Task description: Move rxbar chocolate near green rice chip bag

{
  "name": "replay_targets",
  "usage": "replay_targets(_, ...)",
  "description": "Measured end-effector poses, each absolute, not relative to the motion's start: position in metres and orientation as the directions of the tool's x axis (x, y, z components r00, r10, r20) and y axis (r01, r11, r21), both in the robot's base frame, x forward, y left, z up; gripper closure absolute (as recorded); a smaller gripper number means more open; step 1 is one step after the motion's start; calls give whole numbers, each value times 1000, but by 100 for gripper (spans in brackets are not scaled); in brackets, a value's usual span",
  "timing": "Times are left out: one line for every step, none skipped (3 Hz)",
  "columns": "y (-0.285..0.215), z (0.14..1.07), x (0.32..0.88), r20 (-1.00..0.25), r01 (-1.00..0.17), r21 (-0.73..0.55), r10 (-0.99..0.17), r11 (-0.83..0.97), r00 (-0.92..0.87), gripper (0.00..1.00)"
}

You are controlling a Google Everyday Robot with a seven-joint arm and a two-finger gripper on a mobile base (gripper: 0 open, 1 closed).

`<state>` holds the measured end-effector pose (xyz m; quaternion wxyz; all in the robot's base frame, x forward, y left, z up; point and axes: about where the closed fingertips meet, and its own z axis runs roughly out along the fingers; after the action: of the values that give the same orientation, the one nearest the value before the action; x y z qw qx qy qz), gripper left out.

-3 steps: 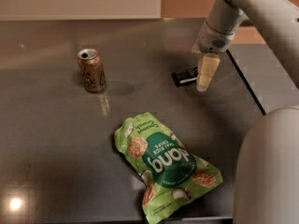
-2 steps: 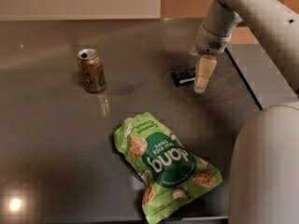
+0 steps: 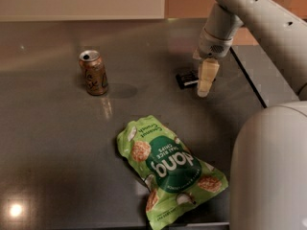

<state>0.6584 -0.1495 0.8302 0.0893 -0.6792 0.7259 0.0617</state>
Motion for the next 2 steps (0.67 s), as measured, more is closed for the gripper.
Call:
replay_targets(-151,825,659,-195,-997,-34,-979,70,-62,15)
replay_targets(-154,819,658,-176,-997,-35,-982,70,-63,35)
